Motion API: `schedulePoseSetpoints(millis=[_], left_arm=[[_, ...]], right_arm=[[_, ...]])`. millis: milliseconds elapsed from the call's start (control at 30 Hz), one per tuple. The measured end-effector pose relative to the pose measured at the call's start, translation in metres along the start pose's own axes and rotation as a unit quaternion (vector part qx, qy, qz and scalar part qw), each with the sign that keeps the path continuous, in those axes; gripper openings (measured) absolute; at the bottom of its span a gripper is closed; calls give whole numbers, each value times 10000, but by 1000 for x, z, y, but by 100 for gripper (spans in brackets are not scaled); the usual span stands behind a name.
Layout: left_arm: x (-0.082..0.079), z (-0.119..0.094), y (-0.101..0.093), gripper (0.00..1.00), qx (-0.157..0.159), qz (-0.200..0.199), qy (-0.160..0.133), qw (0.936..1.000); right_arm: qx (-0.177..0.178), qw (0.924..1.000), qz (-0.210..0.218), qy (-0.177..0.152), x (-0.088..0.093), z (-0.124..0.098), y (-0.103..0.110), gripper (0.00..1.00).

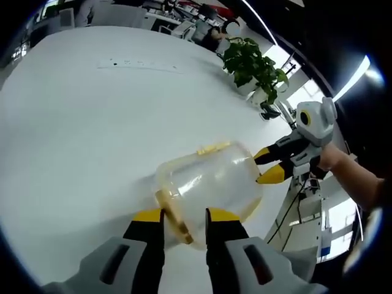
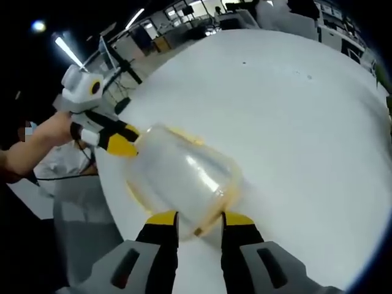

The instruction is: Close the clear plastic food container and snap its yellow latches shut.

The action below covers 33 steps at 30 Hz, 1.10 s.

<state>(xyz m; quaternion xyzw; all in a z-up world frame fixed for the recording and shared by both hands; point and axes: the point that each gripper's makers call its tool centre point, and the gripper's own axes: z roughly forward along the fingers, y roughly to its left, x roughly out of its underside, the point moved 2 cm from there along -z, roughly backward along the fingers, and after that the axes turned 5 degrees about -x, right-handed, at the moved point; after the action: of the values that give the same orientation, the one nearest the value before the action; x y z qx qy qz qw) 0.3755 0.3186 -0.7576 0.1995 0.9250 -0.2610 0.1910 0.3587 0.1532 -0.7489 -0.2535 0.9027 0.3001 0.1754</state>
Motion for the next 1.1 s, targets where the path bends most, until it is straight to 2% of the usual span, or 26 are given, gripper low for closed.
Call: schedulePoseSetpoints(millis=[133, 167, 200, 367, 633, 833, 933, 1100], left_arm=[[0, 1, -1, 22, -29, -34, 8, 10000], [10, 0, 5, 20, -252, -326, 275, 9988], [4, 9, 4, 20, -64, -183, 74, 9998], [4, 10, 2, 21, -63, -140, 16, 9999], [3, 4, 5, 22, -62, -112, 86, 9999], [11, -8, 8, 22, -98, -117, 232, 9996], [16, -14, 13, 23, -83, -173, 154, 9997], [14, -14, 13, 23, -79, -99, 60, 9999]], right_arm=[[15, 10000, 17, 0, 0, 0, -2, 23], [7, 10000, 19, -14, 0, 1, 0, 23], [16, 10000, 16, 15, -3, -2, 3, 23], [37, 10000, 35, -17, 3, -1, 1, 24], [37, 9999, 106, -43, 7, 5, 9, 24], [11, 10000, 73, 52, 11, 11, 19, 24], [-2, 9999, 117, 3, 11, 13, 22, 24], [52, 9998, 185, -79, 11, 15, 22, 25]])
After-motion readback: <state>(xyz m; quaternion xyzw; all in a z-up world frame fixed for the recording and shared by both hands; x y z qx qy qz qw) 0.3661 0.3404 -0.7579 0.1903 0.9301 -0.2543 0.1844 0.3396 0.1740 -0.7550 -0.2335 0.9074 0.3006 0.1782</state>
